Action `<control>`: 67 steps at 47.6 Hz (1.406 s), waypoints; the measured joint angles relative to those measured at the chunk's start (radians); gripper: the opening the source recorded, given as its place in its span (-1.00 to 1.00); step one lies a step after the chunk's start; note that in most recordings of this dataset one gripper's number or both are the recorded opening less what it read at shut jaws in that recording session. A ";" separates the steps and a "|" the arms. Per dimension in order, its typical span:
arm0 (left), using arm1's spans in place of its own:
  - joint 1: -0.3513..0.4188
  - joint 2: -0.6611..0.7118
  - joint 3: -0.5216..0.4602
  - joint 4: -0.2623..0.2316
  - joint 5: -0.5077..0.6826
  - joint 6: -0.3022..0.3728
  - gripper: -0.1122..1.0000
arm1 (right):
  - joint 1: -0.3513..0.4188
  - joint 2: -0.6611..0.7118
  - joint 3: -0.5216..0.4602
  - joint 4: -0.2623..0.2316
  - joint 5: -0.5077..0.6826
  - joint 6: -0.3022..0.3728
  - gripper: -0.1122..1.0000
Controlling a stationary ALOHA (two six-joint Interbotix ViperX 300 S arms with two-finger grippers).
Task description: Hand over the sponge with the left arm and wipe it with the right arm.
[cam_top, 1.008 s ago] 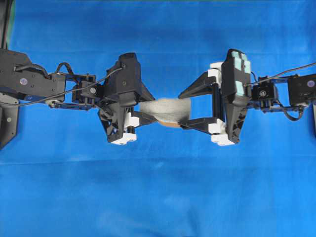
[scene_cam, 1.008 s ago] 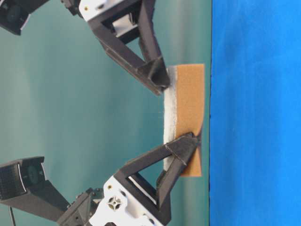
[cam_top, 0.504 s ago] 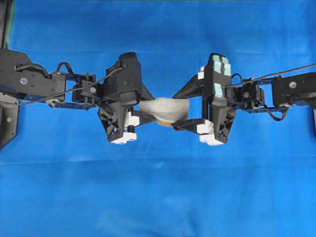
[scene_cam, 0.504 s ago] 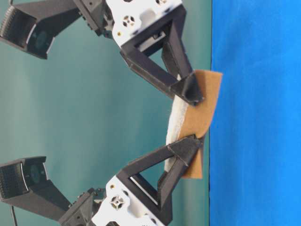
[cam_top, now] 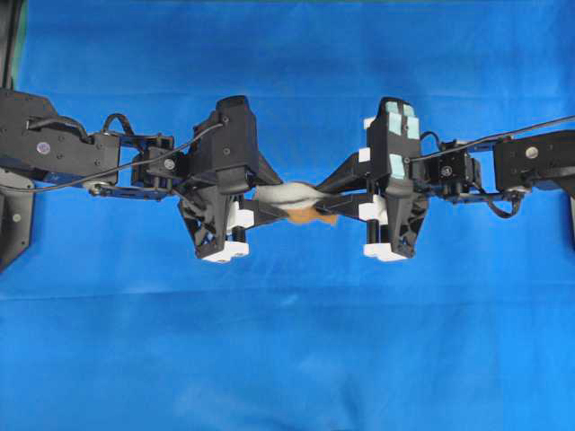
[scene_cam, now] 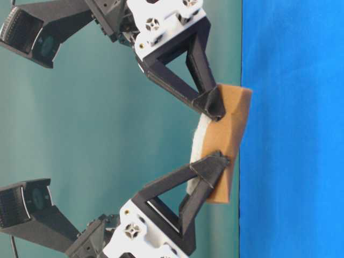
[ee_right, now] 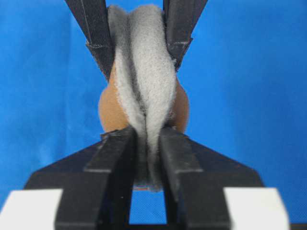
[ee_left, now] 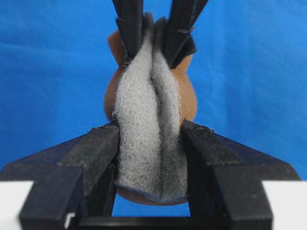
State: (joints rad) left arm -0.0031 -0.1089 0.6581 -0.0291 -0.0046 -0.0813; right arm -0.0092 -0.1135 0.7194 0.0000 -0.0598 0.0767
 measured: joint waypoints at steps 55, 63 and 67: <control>0.003 -0.298 0.259 0.000 -0.250 0.006 0.66 | 0.003 -0.121 0.083 -0.003 0.067 0.003 -0.43; 0.003 -0.301 0.262 0.000 -0.250 0.020 0.66 | 0.002 -0.028 0.066 -0.005 0.066 0.002 -0.43; 0.003 -0.302 0.262 0.000 -0.250 0.026 0.66 | 0.002 0.029 0.057 -0.003 0.066 0.002 -0.43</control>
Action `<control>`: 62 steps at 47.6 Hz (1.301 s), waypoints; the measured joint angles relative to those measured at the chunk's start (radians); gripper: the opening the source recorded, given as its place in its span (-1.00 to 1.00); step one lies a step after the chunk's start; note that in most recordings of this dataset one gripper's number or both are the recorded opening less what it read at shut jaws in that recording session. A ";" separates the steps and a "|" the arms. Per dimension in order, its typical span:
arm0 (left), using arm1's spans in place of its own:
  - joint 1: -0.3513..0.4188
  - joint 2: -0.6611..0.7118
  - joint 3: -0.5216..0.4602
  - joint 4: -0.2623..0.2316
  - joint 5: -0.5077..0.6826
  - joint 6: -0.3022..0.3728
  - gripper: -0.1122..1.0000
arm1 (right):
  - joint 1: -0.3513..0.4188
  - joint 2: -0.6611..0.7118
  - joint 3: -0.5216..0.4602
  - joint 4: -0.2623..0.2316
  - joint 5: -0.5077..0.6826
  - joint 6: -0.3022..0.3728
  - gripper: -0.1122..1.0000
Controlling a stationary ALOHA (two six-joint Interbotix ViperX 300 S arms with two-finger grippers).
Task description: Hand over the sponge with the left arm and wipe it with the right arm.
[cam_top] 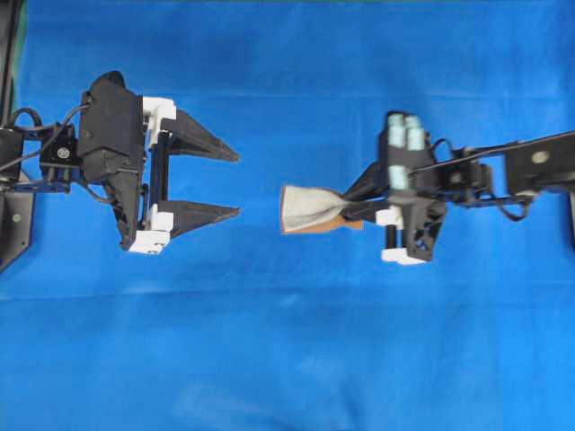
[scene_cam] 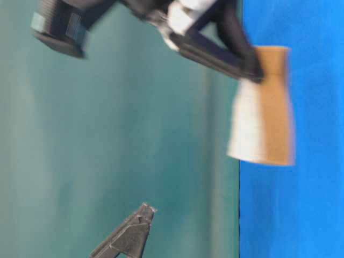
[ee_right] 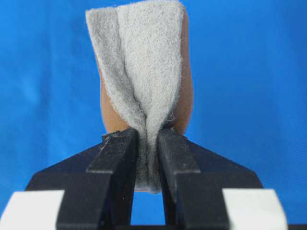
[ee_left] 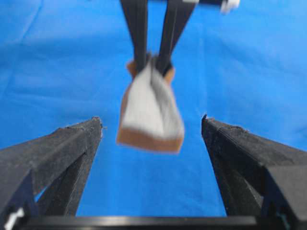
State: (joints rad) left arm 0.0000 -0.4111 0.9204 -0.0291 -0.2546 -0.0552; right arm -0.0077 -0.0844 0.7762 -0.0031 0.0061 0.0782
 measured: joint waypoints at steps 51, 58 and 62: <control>-0.002 0.000 0.000 0.000 0.000 0.006 0.66 | -0.175 0.209 -0.049 -0.044 -0.040 -0.005 -0.43; 0.000 0.000 0.000 0.000 0.000 0.014 0.66 | -0.235 0.209 -0.049 -0.075 -0.041 -0.006 -0.43; 0.000 0.000 0.000 0.000 0.000 0.018 0.66 | -0.253 0.209 -0.049 -0.084 -0.041 -0.005 -0.43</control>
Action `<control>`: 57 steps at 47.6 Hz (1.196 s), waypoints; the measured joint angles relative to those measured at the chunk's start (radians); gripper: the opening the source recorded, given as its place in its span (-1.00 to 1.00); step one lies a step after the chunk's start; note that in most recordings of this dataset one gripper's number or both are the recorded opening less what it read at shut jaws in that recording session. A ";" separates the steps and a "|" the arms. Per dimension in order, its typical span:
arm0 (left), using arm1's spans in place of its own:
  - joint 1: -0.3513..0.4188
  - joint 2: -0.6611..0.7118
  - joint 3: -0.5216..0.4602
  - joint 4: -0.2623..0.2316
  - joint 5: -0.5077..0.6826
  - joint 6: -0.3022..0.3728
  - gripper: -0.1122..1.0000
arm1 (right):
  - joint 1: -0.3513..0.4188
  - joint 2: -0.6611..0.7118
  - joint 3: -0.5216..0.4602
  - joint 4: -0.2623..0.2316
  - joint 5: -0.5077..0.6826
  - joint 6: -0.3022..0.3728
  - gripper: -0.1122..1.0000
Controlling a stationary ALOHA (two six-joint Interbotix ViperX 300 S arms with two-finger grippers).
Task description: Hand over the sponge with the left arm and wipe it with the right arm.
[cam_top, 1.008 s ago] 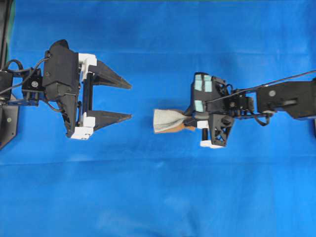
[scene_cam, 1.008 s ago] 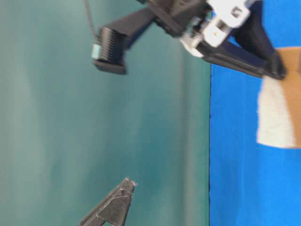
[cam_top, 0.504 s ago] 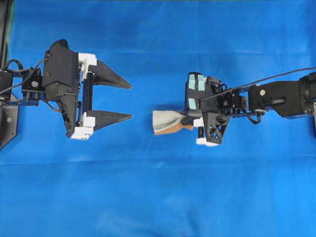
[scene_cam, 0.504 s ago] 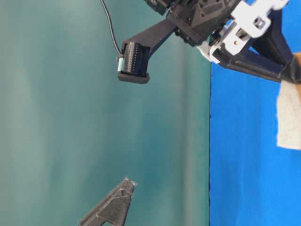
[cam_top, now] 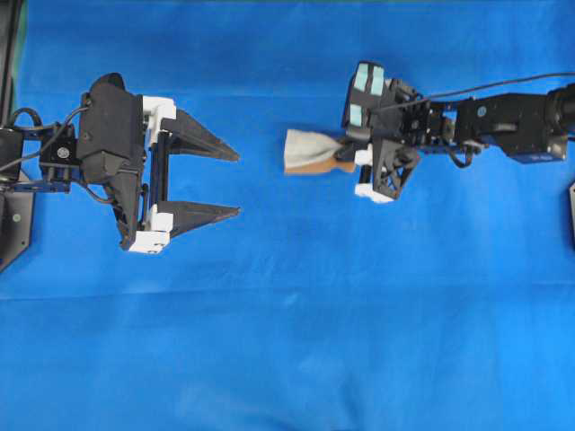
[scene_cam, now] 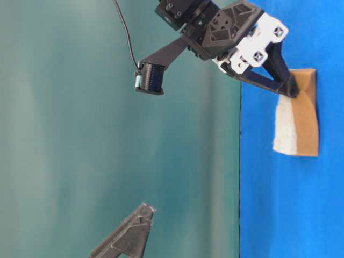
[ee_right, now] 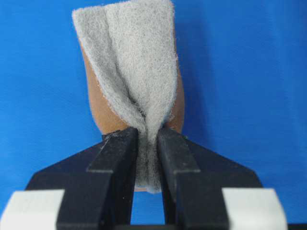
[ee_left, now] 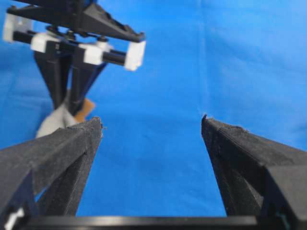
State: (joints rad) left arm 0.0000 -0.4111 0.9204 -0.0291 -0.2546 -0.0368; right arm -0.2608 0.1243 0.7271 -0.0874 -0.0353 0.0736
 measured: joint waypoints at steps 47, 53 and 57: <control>0.000 0.000 0.000 0.000 0.000 0.000 0.66 | 0.307 0.005 -0.012 0.074 0.041 0.120 -0.43; -0.002 0.000 0.000 0.000 0.000 -0.002 0.66 | 0.299 0.006 -0.012 0.069 0.043 0.112 -0.43; -0.002 0.002 0.000 0.000 0.000 0.000 0.66 | 0.276 0.005 -0.012 0.054 0.046 0.114 -0.43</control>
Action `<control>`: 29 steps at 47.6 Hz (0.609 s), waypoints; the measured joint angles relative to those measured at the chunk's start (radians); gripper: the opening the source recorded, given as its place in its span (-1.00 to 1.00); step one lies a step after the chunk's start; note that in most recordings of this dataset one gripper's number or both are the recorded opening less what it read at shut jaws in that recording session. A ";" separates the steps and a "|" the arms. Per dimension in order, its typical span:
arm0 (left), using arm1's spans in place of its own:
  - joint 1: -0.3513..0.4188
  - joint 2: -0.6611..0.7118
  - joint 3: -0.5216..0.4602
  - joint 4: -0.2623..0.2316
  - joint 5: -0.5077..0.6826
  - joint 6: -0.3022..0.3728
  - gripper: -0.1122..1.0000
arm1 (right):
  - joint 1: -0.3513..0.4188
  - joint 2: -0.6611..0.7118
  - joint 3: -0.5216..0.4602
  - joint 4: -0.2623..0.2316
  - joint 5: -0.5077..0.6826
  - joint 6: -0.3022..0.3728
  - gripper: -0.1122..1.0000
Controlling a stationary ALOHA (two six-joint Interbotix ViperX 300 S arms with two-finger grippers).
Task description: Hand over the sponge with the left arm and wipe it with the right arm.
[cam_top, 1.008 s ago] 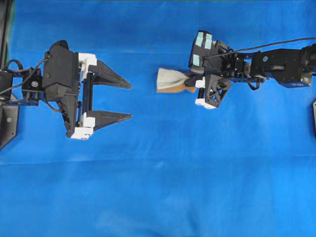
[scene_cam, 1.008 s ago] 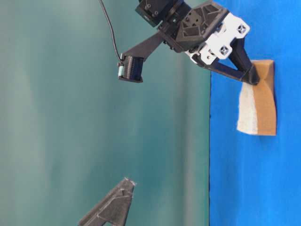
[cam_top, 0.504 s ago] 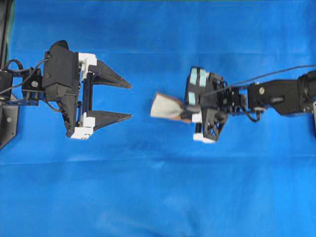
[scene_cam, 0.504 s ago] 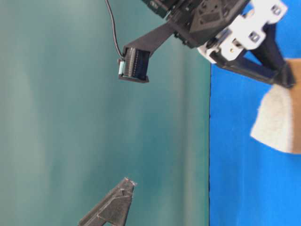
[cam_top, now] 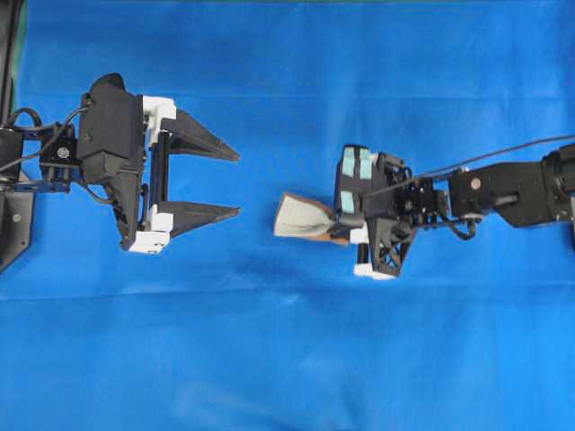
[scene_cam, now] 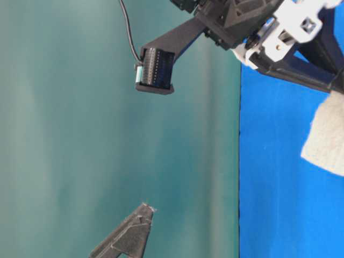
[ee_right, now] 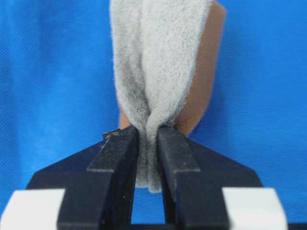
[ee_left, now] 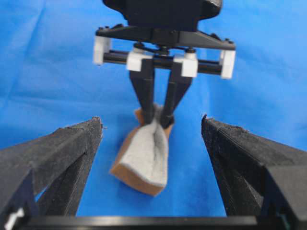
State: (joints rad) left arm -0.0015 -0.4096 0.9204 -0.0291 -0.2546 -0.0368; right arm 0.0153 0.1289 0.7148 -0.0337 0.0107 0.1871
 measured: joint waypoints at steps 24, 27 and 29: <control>0.000 0.000 0.000 0.000 0.000 0.000 0.66 | -0.268 0.000 -0.002 -0.144 -0.008 0.000 -0.44; 0.002 -0.002 0.000 0.000 0.000 0.000 0.66 | -0.287 0.000 -0.002 -0.149 -0.011 0.000 -0.43; 0.000 0.000 0.000 0.000 0.000 0.000 0.66 | -0.293 0.002 -0.002 -0.150 -0.012 0.000 -0.43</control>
State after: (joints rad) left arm -0.0015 -0.4096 0.9204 -0.0291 -0.2546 -0.0368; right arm -0.2777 0.1304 0.7133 -0.1841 -0.0015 0.1871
